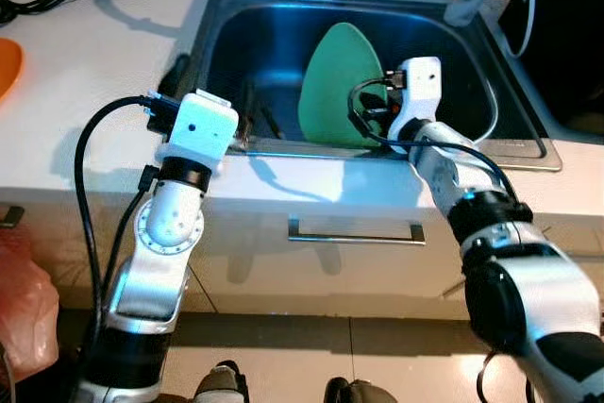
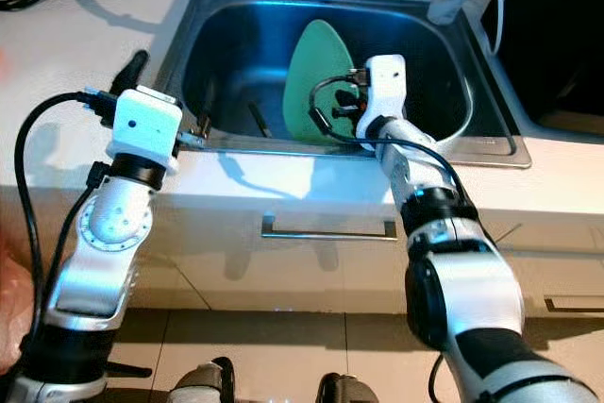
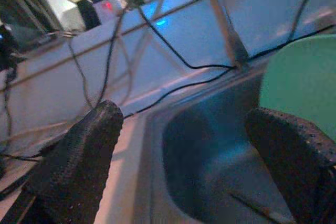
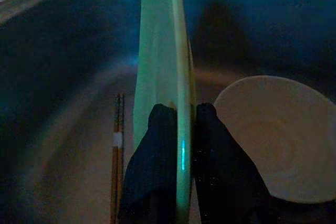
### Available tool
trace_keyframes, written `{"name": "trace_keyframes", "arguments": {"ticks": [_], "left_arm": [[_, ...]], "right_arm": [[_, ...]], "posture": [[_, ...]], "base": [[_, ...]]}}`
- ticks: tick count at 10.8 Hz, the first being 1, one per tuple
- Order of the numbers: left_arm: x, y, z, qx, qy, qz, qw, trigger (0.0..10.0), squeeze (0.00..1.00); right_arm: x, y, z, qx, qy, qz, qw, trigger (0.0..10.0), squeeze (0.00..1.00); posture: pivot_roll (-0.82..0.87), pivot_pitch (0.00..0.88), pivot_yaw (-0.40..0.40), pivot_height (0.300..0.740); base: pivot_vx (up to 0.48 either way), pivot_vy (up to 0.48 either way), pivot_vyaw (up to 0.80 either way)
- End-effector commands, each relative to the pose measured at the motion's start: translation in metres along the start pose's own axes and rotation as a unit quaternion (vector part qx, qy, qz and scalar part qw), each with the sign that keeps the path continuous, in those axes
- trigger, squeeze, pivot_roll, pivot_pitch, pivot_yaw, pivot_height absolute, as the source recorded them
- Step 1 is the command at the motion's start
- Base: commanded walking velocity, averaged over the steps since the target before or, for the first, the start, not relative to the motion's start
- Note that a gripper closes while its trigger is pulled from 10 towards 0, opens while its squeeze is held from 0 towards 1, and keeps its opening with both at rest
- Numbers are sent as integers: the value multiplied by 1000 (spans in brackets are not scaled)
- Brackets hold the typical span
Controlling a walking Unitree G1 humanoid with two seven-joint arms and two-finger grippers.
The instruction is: Kitchen organization
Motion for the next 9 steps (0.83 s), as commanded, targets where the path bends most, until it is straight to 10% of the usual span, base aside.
{"name": "trace_keyframes", "arguments": {"ticks": [1,4,9], "left_arm": [[7,-3,-5,-30,-8,-10,999,10000,1000],[12,-16,-25,-173,-60,-1,983,10000,1000],[17,-26,-26,-221,-40,2,974,10000,1000]], "right_arm": [[-10,1,2,4,6,22,1000,10000,0],[-9,6,13,21,4,31,999,10000,0],[-23,8,22,45,-13,64,997,10000,0]], "posture": [[138,217,-45,740],[157,241,-32,740],[172,243,-22,740]], "base": [[0,0,0],[0,0,0],[0,0,0]]}}
Point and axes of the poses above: a point about 5 cm out from each wrist's last joint towards the gripper, its own y axis pointing out of the wrist towards the gripper, its own x axis along the axis of the wrist's last joint, z = x × y, the point moved 2 cm from there along y, pointing out of the wrist towards the gripper, and after that the axes turned 6 degrees about y, right-handed, at the moved point
